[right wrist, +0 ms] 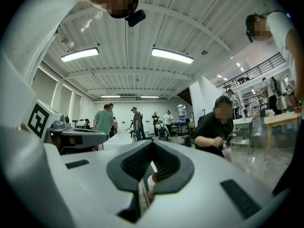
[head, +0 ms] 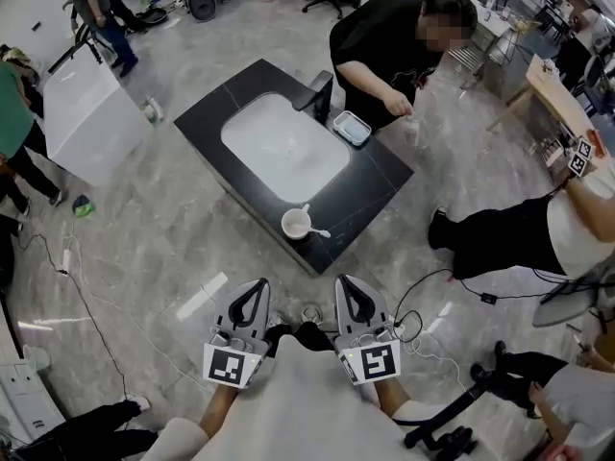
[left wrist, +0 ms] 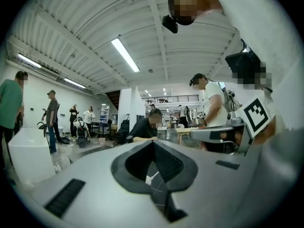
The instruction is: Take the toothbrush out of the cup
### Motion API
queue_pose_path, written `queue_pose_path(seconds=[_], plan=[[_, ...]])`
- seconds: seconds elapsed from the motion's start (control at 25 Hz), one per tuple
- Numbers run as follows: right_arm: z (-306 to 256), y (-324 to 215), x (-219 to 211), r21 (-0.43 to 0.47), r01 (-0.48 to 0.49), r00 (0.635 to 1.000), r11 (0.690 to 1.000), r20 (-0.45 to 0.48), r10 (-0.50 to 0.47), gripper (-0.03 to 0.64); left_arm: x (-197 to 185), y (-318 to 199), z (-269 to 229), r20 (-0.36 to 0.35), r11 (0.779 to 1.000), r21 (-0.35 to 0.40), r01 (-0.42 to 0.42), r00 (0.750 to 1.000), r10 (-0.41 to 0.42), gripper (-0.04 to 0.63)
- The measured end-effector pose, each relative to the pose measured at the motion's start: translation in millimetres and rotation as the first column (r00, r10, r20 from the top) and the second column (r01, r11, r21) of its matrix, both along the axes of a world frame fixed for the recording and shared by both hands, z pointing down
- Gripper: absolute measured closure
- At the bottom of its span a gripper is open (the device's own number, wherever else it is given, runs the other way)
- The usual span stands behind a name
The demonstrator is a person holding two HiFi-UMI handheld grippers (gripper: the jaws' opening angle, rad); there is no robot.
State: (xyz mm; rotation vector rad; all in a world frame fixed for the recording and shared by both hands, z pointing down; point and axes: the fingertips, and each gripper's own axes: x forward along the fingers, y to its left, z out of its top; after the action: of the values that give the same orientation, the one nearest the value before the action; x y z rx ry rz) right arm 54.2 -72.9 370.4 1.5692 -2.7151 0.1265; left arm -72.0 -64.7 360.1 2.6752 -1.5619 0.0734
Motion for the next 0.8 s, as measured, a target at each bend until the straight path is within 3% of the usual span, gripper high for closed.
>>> queue_pose_path(seconds=[0.12,0.4,0.8], plan=[[6,-4,-5,-0.008,-0.015,1.0,1.0,-0.006,0.015,0.612,-2,-5,6,-0.033,0.999,-0.035,-0.011,0.999,0.009,0.6],[38,-10,-17,-0.046,-0.06,0.998,0.997,0.005,0.06,0.612,-11,-12,38,-0.015,0.994,-0.092,-0.051,0.999,0.05,0.6],[111,-32,-19,-0.098,-0.129,0.99,0.987,0.053,0.134,0.612,-19,-24,116,0.017,0.992,-0.107,-0.063,0.998,0.065,0.6]])
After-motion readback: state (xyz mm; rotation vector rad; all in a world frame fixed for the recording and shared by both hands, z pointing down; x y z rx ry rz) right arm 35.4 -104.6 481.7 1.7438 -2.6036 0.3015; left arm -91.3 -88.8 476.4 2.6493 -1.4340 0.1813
